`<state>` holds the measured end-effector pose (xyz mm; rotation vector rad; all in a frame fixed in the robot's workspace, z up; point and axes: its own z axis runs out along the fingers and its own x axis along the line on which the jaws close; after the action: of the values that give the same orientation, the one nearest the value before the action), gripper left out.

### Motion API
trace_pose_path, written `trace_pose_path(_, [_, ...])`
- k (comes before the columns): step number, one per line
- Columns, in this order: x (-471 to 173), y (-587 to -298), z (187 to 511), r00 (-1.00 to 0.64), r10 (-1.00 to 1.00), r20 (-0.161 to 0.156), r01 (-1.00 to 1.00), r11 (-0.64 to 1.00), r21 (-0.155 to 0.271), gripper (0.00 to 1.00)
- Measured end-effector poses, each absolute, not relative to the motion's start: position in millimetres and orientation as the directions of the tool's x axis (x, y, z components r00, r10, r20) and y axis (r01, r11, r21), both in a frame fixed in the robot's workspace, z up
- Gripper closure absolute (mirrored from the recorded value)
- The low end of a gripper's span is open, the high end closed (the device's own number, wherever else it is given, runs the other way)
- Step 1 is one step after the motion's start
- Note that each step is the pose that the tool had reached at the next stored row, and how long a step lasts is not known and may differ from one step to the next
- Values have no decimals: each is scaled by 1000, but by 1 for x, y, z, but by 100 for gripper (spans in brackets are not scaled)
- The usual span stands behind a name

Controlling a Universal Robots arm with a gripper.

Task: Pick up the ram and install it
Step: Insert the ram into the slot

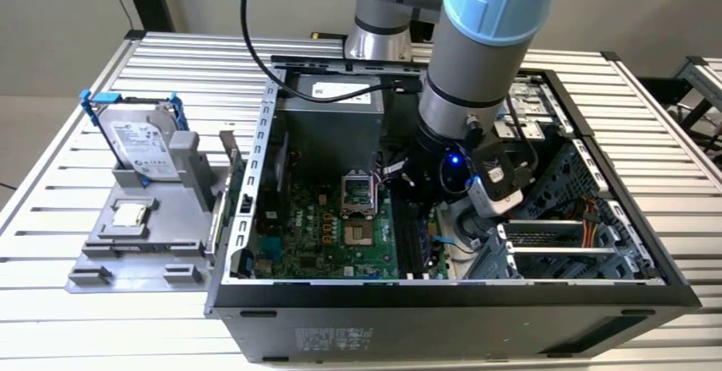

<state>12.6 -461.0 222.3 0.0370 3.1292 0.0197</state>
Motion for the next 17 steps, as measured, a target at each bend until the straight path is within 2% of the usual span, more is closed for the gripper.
trace_pose_path(17, [12,-461,212,-1000,24,-9,24,1000,12,100])
